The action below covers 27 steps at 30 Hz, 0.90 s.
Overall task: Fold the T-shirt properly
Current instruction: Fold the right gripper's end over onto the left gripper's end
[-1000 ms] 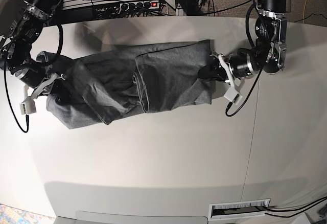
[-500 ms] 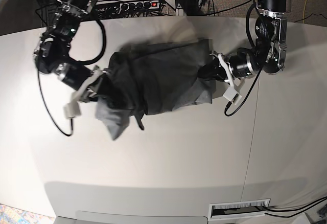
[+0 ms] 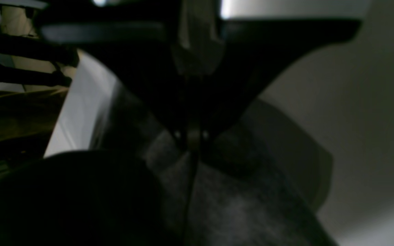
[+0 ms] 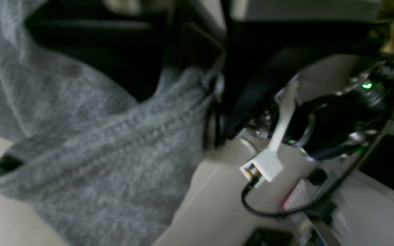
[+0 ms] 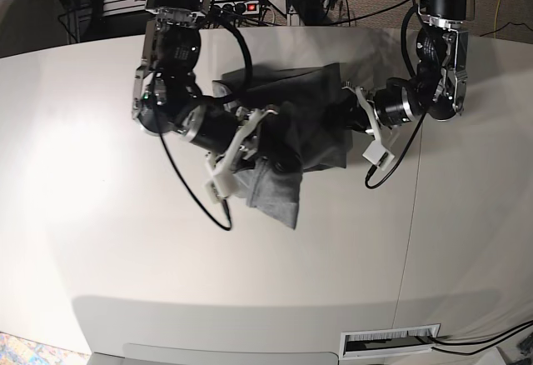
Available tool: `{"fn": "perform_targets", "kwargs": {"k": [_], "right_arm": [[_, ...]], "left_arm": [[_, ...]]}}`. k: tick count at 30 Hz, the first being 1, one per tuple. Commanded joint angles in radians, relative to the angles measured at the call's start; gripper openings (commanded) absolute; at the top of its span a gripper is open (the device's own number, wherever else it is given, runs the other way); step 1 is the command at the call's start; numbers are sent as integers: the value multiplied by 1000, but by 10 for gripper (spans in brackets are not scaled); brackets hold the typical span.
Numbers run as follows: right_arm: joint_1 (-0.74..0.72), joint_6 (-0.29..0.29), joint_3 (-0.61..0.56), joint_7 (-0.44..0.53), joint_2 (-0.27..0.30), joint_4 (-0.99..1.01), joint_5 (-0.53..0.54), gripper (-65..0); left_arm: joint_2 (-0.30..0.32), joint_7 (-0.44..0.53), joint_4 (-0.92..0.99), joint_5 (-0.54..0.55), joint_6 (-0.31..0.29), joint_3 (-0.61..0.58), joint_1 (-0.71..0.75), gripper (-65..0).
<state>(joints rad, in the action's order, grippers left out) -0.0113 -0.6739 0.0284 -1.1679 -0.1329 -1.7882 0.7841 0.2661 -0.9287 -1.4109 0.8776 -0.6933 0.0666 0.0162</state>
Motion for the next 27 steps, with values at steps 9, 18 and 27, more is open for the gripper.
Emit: {"fn": "perform_targets", "kwargs": {"k": [9, 18, 27], "right_arm": [[-17, -3, -139, 108, -8, 51, -202, -650], [-19, -3, -209, 124, -8, 51, -100, -488], [-62, -4, -219, 127, -8, 51, 31, -488]], "left_arm": [[29, 1, -17, 23, -5, 1, -14, -650], [31, 0, -18, 66, -5, 1, -14, -650], [36, -96, -92, 66, -5, 2, -14, -650]]}}
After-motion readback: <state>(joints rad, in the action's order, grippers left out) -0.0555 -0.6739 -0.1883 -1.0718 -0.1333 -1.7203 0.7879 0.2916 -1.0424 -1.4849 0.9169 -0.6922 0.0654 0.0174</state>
